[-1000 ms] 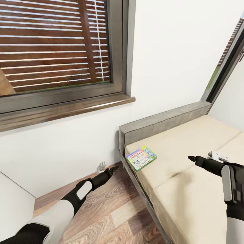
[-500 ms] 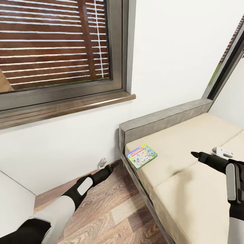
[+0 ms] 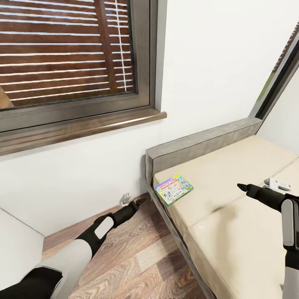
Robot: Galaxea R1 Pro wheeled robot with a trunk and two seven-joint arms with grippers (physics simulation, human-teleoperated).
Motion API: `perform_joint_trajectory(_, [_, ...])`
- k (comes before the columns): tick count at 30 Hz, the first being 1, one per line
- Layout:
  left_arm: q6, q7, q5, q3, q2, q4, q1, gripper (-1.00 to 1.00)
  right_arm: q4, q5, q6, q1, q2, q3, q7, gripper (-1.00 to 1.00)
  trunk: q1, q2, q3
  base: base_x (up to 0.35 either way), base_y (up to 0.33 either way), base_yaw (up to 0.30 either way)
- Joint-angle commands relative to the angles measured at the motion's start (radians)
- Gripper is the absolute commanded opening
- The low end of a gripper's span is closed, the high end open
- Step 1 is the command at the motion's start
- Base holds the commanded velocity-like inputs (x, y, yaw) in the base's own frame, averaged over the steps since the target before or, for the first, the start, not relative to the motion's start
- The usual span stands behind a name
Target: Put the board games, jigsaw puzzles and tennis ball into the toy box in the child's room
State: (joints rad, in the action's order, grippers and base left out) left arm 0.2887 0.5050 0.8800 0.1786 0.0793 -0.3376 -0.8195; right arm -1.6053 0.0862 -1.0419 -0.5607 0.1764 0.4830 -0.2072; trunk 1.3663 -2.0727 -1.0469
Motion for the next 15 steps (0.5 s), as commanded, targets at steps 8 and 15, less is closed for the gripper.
perform_joint_trajectory(8, [0.005, 0.007, 0.009, 0.004, 0.001, 0.000, -0.001, 1.00, -0.005, 0.011, -0.002, 0.000, 0.018, 0.005, -0.040, 1.00, 0.000, 0.000, -0.014, 0.000, 0.000, 0.000])
perform_joint_trajectory(15, [0.004, 0.009, 0.008, 0.004, 0.003, 0.000, -0.001, 1.00, -0.006, 0.012, 0.001, 0.001, 0.028, 0.014, -0.103, 1.00, 0.000, 0.000, -0.025, 0.000, 0.000, 0.000])
